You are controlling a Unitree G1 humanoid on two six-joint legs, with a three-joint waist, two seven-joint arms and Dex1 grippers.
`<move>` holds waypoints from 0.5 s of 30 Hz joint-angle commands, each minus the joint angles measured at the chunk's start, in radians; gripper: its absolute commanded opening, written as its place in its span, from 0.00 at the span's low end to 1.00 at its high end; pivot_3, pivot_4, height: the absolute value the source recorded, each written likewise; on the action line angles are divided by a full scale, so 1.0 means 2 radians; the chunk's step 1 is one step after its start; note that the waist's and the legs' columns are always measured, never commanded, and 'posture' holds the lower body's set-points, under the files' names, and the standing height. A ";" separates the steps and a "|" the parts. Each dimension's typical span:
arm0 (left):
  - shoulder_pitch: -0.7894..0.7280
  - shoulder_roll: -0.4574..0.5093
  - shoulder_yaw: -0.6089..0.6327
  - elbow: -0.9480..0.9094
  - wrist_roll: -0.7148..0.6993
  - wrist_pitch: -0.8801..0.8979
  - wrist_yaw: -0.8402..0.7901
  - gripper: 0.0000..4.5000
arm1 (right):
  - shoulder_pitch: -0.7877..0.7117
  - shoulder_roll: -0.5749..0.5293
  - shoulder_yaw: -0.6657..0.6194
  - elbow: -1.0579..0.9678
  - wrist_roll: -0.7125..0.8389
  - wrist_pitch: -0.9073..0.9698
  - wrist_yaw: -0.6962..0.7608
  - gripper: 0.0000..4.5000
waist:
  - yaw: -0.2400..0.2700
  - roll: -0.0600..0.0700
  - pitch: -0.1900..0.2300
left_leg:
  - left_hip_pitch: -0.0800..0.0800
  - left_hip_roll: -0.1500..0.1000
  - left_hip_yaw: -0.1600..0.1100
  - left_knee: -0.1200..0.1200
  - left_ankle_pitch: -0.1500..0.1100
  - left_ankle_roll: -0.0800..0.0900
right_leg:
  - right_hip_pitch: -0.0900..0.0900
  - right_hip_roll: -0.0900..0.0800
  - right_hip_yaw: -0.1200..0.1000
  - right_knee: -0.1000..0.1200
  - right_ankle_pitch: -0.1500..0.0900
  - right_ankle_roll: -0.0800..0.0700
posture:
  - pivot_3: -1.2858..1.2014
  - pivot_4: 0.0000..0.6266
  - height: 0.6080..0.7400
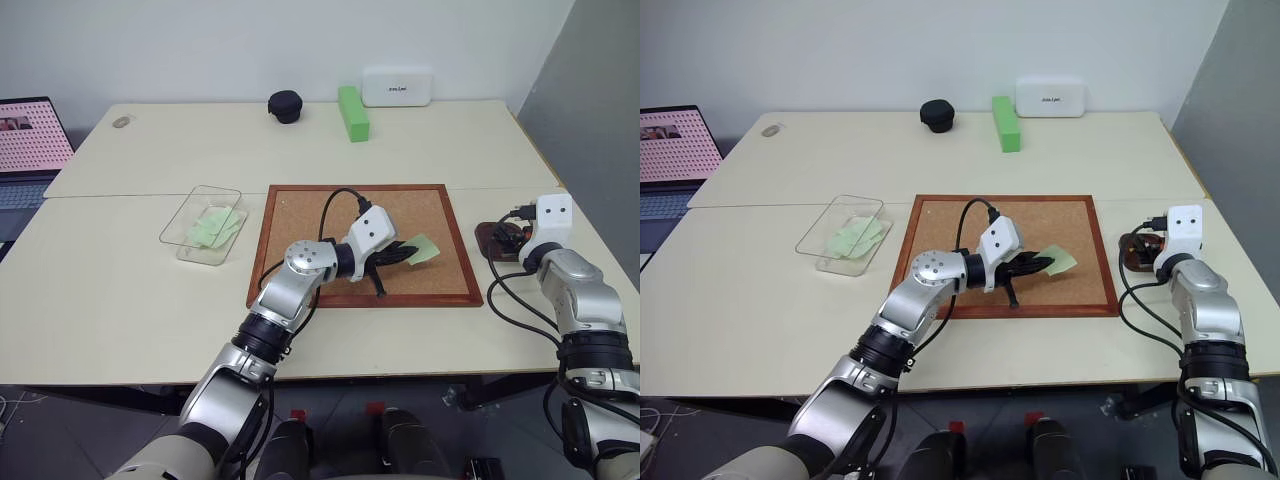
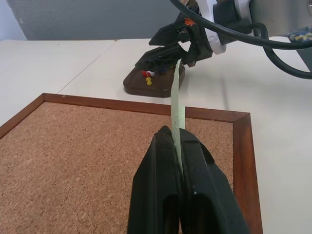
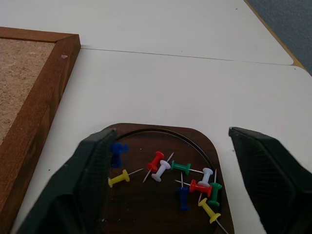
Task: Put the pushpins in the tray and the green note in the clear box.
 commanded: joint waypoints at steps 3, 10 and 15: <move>-0.017 -0.002 0.007 -0.017 -0.003 0.001 0.002 0.00 | -0.005 -0.005 -0.015 -0.012 -0.008 -0.016 -0.002 0.99 | 0.000 0.000 0.000 | 0.000 0.000 0.000 0.000 0.000 0.000 | 0.000 0.000 0.000 0.000 0.000 0.000 | 0.52 0.24 1.00; -0.018 -0.001 0.007 -0.016 -0.003 0.001 0.003 0.00 | -0.012 -0.006 -0.018 -0.004 -0.018 -0.024 -0.004 0.99 | 0.000 0.000 0.000 | 0.000 0.000 0.000 0.000 0.000 0.000 | 0.000 0.000 0.000 0.000 0.000 0.000 | 0.52 0.24 1.00; -0.018 0.001 0.009 -0.018 -0.005 0.004 0.003 0.00 | -0.008 -0.008 -0.011 -0.011 -0.025 -0.030 -0.002 0.99 | 0.000 0.000 0.000 | 0.000 0.000 0.000 0.000 0.000 0.000 | 0.000 0.000 0.000 0.000 0.000 0.000 | 0.52 0.24 1.00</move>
